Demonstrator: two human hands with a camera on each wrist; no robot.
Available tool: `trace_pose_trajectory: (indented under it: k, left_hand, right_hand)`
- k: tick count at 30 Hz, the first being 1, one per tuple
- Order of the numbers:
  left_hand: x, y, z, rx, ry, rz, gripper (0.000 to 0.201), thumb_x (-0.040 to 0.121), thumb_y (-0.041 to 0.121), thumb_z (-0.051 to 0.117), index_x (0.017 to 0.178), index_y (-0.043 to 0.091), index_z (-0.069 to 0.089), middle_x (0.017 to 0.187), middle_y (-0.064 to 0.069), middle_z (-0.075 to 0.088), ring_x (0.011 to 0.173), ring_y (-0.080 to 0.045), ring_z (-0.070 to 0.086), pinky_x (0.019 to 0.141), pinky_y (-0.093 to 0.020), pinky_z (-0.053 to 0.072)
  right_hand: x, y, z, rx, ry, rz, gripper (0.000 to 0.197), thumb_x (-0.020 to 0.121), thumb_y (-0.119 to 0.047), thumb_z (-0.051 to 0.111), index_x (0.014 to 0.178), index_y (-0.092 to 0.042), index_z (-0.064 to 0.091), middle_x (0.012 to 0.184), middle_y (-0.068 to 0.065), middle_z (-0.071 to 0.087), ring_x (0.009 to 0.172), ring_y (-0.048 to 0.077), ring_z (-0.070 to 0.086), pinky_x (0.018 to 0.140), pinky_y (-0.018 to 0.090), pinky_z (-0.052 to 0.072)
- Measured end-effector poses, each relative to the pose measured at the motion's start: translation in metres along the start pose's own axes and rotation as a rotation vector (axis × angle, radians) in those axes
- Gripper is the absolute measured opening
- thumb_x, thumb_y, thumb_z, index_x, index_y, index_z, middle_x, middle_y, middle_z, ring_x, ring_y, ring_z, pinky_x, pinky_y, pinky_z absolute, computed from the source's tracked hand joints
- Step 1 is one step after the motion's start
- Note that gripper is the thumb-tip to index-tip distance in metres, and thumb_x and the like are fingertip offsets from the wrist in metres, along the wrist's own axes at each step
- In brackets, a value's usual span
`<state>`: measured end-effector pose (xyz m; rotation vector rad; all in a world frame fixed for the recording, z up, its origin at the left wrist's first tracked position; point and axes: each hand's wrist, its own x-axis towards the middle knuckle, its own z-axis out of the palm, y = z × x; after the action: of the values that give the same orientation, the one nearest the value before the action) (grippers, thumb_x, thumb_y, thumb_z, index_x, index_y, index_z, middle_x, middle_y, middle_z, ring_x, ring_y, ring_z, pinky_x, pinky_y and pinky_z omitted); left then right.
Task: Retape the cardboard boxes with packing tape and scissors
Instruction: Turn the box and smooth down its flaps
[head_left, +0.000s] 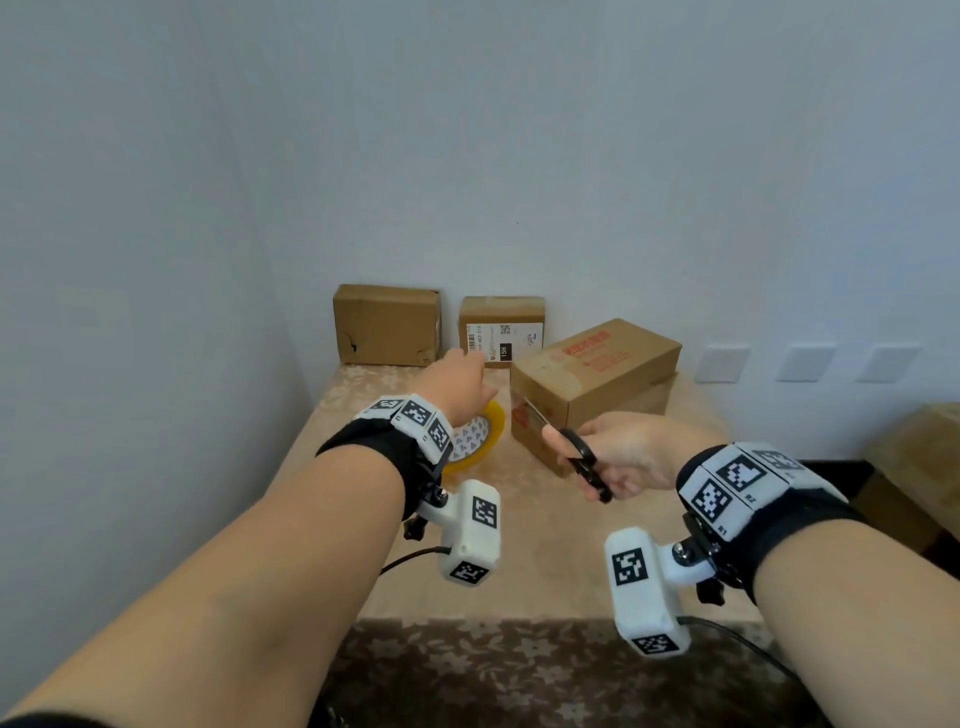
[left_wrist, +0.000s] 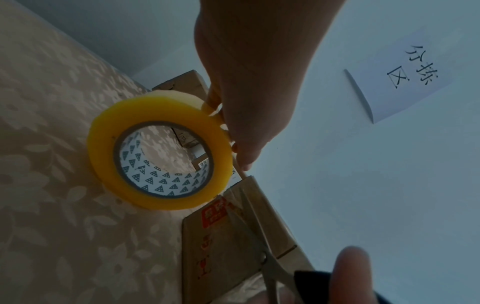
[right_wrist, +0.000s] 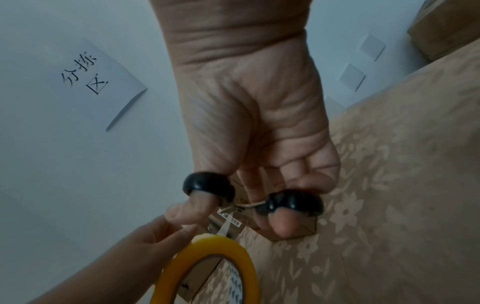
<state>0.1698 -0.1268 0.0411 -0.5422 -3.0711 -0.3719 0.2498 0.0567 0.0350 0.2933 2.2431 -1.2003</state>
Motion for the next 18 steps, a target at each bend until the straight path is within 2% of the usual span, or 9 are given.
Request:
trace_pose_trajectory:
  k: [3, 5, 7, 9, 11, 13, 16, 18]
  left_hand:
    - [0.015, 0.003, 0.000, 0.022, 0.007, -0.015, 0.026, 0.098, 0.033, 0.046, 0.095, 0.008, 0.052, 0.094, -0.008, 0.057, 0.074, -0.019, 0.050, 0.065, -0.029, 0.040]
    - [0.021, 0.005, -0.003, 0.026, -0.032, -0.035, 0.027, 0.096, 0.033, 0.049, 0.097, 0.007, 0.056, 0.091, -0.007, 0.058, 0.078, -0.020, 0.052, 0.067, -0.029, 0.042]
    - [0.026, 0.004, -0.005, -0.006, -0.063, -0.044, 0.026, 0.094, 0.028, 0.051, 0.106, 0.006, 0.058, 0.099, -0.009, 0.061, 0.085, -0.021, 0.055, 0.074, -0.030, 0.046]
    - [0.031, 0.001, -0.004, -0.060, -0.127, -0.065, 0.030, 0.094, 0.028, 0.050, 0.108, 0.004, 0.061, 0.104, -0.011, 0.062, 0.091, -0.023, 0.058, 0.079, -0.032, 0.047]
    - [0.034, -0.002, -0.002, -0.137, -0.193, -0.109, 0.034, 0.097, 0.032, 0.045, 0.104, 0.003, 0.062, 0.103, -0.013, 0.061, 0.087, -0.023, 0.058, 0.074, -0.031, 0.046]
    - [0.036, -0.003, 0.000, -0.195, -0.228, -0.154, 0.038, 0.098, 0.034, 0.042, 0.111, 0.005, 0.062, 0.109, -0.011, 0.061, 0.089, -0.022, 0.056, 0.076, -0.030, 0.044]
    - [0.037, -0.006, 0.003, -0.265, -0.253, -0.187, 0.042, 0.094, 0.044, 0.050, 0.113, 0.009, 0.064, 0.108, -0.008, 0.063, 0.093, -0.023, 0.060, 0.084, -0.033, 0.048]
    - [0.037, -0.007, 0.004, -0.306, -0.268, -0.202, 0.040, 0.089, 0.042, 0.059, 0.112, 0.011, 0.066, 0.109, -0.008, 0.066, 0.095, -0.024, 0.062, 0.089, -0.037, 0.051]
  right_hand:
    - [0.009, -0.001, 0.002, 0.052, 0.005, -0.060, 0.051, 0.087, -0.059, 0.052, 0.105, -0.012, 0.052, 0.068, 0.004, 0.048, 0.051, 0.009, 0.054, 0.056, 0.023, 0.030]
    - [0.012, -0.005, 0.003, 0.049, 0.007, -0.073, 0.059, 0.087, -0.059, 0.053, 0.118, -0.009, 0.056, 0.074, 0.005, 0.050, 0.061, 0.012, 0.056, 0.062, 0.024, 0.034]
    - [0.014, -0.011, 0.003, 0.058, 0.018, -0.092, 0.067, 0.087, -0.057, 0.054, 0.128, -0.003, 0.053, 0.079, 0.008, 0.053, 0.068, 0.015, 0.056, 0.066, 0.025, 0.037]
    - [0.019, -0.013, 0.004, 0.079, 0.017, -0.115, 0.060, 0.087, -0.055, 0.056, 0.121, -0.006, 0.057, 0.078, 0.007, 0.055, 0.068, 0.016, 0.055, 0.067, 0.025, 0.039]
    - [0.024, -0.011, 0.006, 0.085, 0.024, -0.131, 0.053, 0.085, -0.055, 0.058, 0.111, -0.009, 0.059, 0.077, 0.007, 0.058, 0.064, 0.014, 0.057, 0.067, 0.026, 0.040]
    - [0.029, -0.005, 0.007, 0.083, 0.056, -0.149, 0.055, 0.085, -0.054, 0.059, 0.111, -0.006, 0.061, 0.073, 0.006, 0.060, 0.057, 0.011, 0.057, 0.064, 0.025, 0.038]
    - [0.035, 0.003, 0.006, 0.103, 0.097, -0.174, 0.058, 0.086, -0.051, 0.060, 0.113, 0.000, 0.061, 0.067, 0.003, 0.061, 0.050, 0.009, 0.055, 0.058, 0.024, 0.035]
    - [0.038, 0.006, 0.005, 0.119, 0.105, -0.186, 0.059, 0.085, -0.049, 0.062, 0.114, 0.003, 0.062, 0.063, 0.002, 0.062, 0.049, 0.009, 0.055, 0.058, 0.025, 0.034]
